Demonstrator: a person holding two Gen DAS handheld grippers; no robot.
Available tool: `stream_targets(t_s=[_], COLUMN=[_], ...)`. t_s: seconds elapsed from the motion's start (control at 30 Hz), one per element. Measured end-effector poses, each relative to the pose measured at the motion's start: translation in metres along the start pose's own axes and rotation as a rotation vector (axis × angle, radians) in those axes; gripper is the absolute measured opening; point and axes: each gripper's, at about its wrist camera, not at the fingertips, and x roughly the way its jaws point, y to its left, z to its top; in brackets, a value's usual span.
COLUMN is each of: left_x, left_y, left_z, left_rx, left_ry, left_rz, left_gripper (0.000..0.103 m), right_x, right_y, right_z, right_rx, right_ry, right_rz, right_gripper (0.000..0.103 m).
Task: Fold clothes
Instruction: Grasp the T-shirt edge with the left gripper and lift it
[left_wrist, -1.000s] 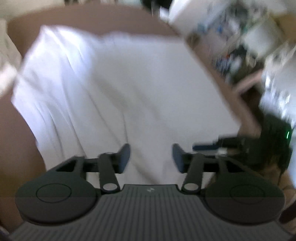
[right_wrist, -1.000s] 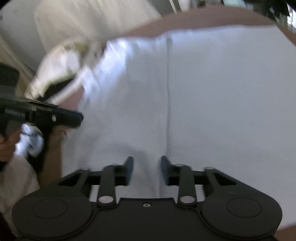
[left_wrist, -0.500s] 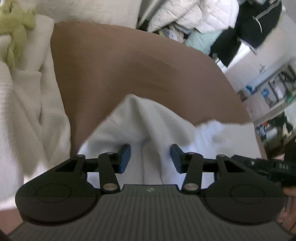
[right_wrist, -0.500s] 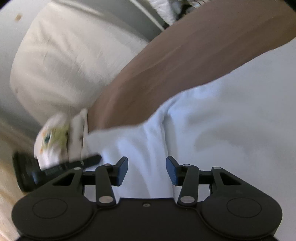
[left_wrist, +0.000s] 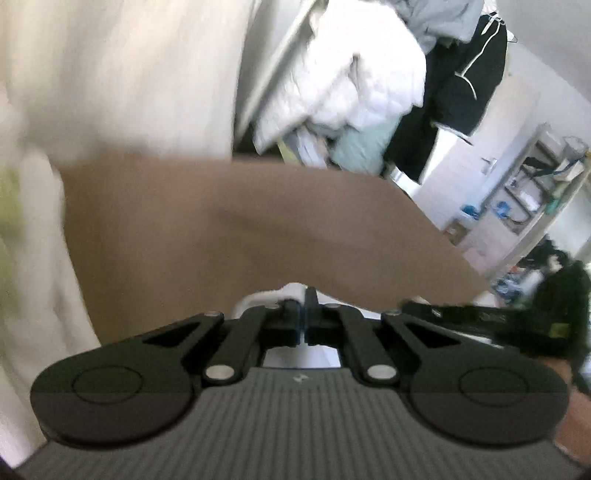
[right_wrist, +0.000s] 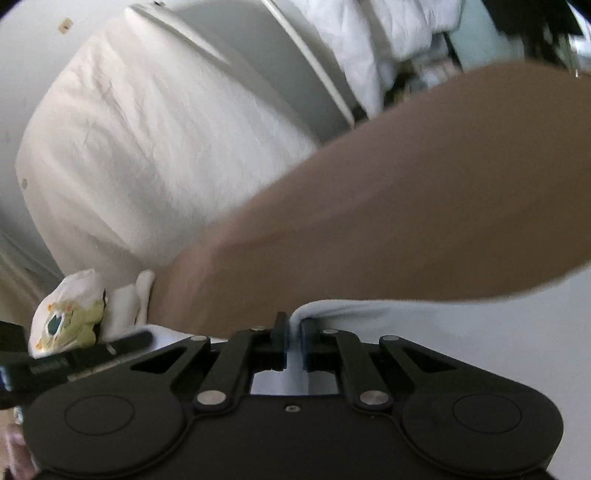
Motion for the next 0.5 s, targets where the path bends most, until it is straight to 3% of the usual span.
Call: stream_targets(t_s=[0.07,0.2,0.27,0.3,0.33,0.4,0.43,0.5], left_x=[0.005,0.032,0.032,0.029,0.022,0.005,-0.005,-0.018], left_y=[0.010,0.024,0.022,0.020,0.018,0.014,0.012,0.005], left_z=[0.003,-0.015,-0.016,-0.013,-0.008,0.002,0.005,0.009], left_rx=[-0.026,-0.057,-0.045,-0.037,-0.048,-0.067,-0.062,-0.033], left_ry=[0.015,0.091,0.093,0.086,0.076,0.048,0.035,0.050], left_rz=[-0.014,0.113,0.157,0.172,0.171,0.166,0.167,0.196], left_gripper=[0.002,0.003,0.006,0.006,0.006,0.009,0.013,0.044], right_x=[0.003,0.017,0.018,0.011,0.002,-0.020,-0.032,-0.055], right_y=[0.006,0.013,0.015,0.016,0.017,0.019,0.021,0.028], right_z=[0.002,0.001,-0.004,-0.006,-0.008,-0.013,-0.016,-0.027], right_rx=[-0.038,-0.093,-0.103,-0.089,-0.063,-0.022,-0.009,0.011], right_ry=[-0.001,0.077,0.102,0.082,0.053,-0.007,-0.021,-0.008], right_rz=[-0.022,-0.113,-0.168,-0.195,-0.221,-0.248,-0.246,-0.231], right_gripper=[0.008,0.010,0.025,0.046,0.059,0.059,0.059,0.059])
